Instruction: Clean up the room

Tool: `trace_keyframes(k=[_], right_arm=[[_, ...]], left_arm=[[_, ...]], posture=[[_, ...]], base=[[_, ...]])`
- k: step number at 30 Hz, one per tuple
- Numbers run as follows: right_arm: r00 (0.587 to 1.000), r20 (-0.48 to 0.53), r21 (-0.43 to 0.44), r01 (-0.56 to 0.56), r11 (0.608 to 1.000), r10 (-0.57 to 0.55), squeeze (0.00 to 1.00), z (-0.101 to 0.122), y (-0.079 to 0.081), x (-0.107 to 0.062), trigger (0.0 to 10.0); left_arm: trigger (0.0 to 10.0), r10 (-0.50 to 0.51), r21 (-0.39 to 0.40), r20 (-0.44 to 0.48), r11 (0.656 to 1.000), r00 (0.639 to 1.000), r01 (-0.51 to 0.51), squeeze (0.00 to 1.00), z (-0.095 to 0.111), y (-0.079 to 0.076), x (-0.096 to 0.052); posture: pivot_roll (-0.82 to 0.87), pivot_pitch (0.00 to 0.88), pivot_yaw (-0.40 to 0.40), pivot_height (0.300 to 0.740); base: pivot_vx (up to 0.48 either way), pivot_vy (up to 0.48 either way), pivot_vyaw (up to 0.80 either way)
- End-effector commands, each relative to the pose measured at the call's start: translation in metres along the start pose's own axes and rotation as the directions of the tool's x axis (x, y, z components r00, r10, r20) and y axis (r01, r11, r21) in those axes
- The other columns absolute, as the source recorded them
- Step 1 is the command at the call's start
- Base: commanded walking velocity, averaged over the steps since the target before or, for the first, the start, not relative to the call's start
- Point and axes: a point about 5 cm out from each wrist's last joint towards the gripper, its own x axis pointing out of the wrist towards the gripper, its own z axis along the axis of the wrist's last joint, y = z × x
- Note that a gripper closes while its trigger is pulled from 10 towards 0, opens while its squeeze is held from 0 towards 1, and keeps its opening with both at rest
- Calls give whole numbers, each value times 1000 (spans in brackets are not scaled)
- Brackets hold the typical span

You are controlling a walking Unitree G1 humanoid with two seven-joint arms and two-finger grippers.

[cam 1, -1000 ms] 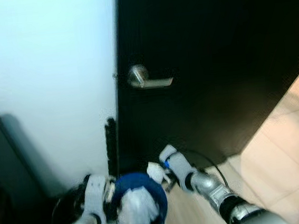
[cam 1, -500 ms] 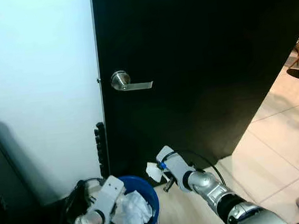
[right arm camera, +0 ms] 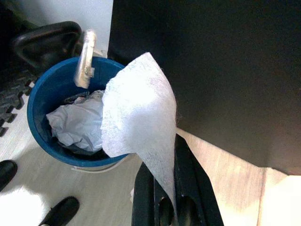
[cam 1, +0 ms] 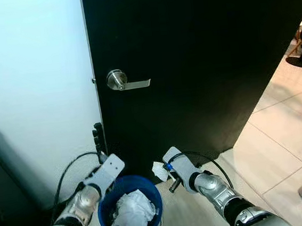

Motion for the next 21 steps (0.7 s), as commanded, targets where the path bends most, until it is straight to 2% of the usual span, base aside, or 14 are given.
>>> trace_keyframes(k=[1,2,3,5,6,7,9,12,14,15,17,18,20,21], right_arm=[[1000,17,2,0,1000,0,0,3,-1,0,10000],[1000,19,-8,-11,1000,11,0,5,1,1,10000],[1000,19,-8,-11,1000,11,0,5,1,1,10000],[999,21,-15,-30,999,31,0,8,4,3,10000],[999,21,-15,-30,999,31,0,8,4,3,10000],[996,25,-16,-84,996,84,0,14,13,7,10000],[994,26,-15,-101,995,102,0,15,16,8,10000],[986,21,-31,-167,985,168,0,19,29,12,10000],[976,-2,-50,-220,974,220,0,24,48,18,10000],[976,-2,-50,-220,974,220,0,24,48,18,10000],[975,-13,-35,-223,974,223,0,30,59,23,10000],[975,-13,-35,-223,974,223,0,30,59,23,10000],[988,-4,41,-155,987,155,0,39,60,27,10000],[993,1,96,-121,988,122,0,44,60,29,10000]], left_arm=[[10000,-36,-99,4,994,999,36,0,-4,-10,-2],[10000,-46,-169,14,984,999,47,0,-5,-13,-3],[10000,-46,-169,14,984,999,47,0,-5,-13,-3],[10000,-64,-268,31,961,997,70,0,-6,-18,-4],[10000,-64,-268,31,961,997,70,0,-6,-18,-4],[10000,-78,-347,49,933,996,90,0,-9,-22,-6],[10000,-78,-363,53,927,996,92,0,-10,-23,-7],[10000,-12,-365,8,931,1000,14,0,-16,-19,-8],[10000,130,-397,-67,906,989,-146,0,-27,-5,-13],[10000,130,-397,-67,906,989,-146,0,-27,-5,-13],[10000,256,-410,-124,866,959,-284,0,-37,10,-19],[10000,256,-410,-124,866,959,-284,0,-37,10,-19],[10000,357,-393,-128,838,925,-378,0,-40,23,-24],[10000,394,-360,-88,844,915,-398,0,-36,26,-26]], posture=[[-55,13,-96,739],[-48,12,-101,739],[-48,12,-101,739],[-34,12,-107,739],[-34,12,-107,739],[-18,13,-108,739],[-18,13,-108,739],[-2,14,-110,739],[44,18,-127,739],[44,18,-127,739],[76,23,-146,739],[76,23,-146,739],[101,29,-165,739],[153,57,-192,739]], base=[[0,0,0],[0,0,0],[0,0,0],[0,0,0],[0,0,0],[0,0,0],[0,0,0],[0,0,0],[0,0,0],[0,0,0],[0,0,0],[0,0,0],[0,0,0],[0,0,0]])
